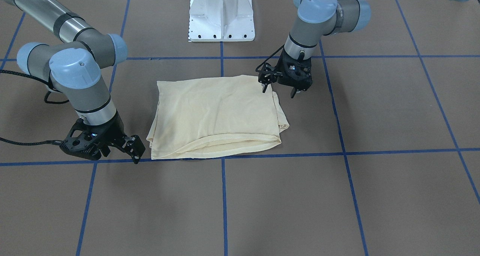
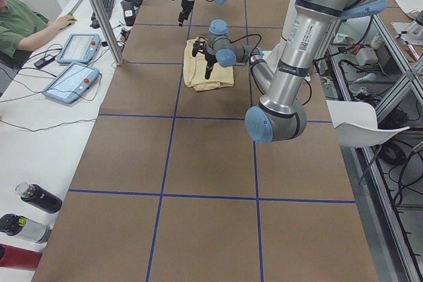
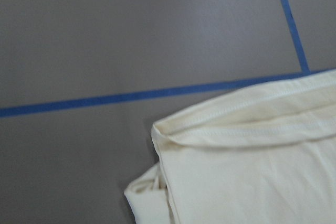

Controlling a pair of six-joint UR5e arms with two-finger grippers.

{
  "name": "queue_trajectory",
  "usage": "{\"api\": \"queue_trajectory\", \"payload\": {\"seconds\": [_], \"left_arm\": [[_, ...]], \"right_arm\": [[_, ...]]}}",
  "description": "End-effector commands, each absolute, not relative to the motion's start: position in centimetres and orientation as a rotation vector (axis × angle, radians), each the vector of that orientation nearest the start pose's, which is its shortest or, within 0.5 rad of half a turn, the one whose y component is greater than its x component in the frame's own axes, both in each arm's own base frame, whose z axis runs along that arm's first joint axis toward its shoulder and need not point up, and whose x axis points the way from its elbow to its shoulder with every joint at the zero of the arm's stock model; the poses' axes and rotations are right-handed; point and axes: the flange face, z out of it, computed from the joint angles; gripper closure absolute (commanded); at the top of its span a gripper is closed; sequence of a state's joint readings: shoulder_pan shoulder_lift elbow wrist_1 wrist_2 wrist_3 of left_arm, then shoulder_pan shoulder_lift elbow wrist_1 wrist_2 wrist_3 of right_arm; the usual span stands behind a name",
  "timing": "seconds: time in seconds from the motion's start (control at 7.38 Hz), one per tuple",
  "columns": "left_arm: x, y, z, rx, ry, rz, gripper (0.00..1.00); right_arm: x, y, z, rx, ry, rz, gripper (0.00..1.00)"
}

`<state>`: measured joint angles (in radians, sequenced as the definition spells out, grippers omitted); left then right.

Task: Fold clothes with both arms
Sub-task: 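Lower the left gripper to the folded shirt's near edge and grasp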

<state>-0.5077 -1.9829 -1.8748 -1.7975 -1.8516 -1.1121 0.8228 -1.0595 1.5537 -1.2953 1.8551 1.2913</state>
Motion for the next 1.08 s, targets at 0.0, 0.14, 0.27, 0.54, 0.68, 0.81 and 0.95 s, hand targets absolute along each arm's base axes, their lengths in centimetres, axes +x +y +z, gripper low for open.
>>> {"api": "queue_trajectory", "payload": {"seconds": [0.0, 0.14, 0.27, 0.54, 0.68, 0.81, 0.95], "left_arm": [[50.4, -33.7, 27.8, 0.141, 0.972, 0.128, 0.23], [51.1, -33.6, 28.7, 0.130, 0.956, 0.131, 0.46], [51.7, -33.8, 29.5, 0.124, 0.941, 0.133, 0.51], [52.1, -33.9, 30.2, 0.117, 0.926, 0.132, 0.52], [52.1, -33.9, 30.2, 0.117, 0.925, 0.133, 0.52], [52.4, -33.8, 30.6, 0.110, 0.918, 0.134, 0.52], [53.1, -33.0, 31.0, 0.100, 0.914, 0.149, 0.65]], "right_arm": [[-39.0, -57.9, 34.9, 0.170, -0.797, 0.401, 0.00], [-39.0, -58.0, 34.9, 0.170, -0.795, 0.403, 0.00], [-39.0, -57.9, 34.9, 0.170, -0.797, 0.401, 0.00], [-39.0, -57.9, 34.8, 0.171, -0.798, 0.402, 0.00], [-39.0, -57.9, 34.9, 0.170, -0.797, 0.402, 0.00], [-39.0, -57.9, 34.8, 0.172, -0.797, 0.403, 0.00], [-39.0, -57.9, 34.8, 0.172, -0.797, 0.403, 0.00]]}}
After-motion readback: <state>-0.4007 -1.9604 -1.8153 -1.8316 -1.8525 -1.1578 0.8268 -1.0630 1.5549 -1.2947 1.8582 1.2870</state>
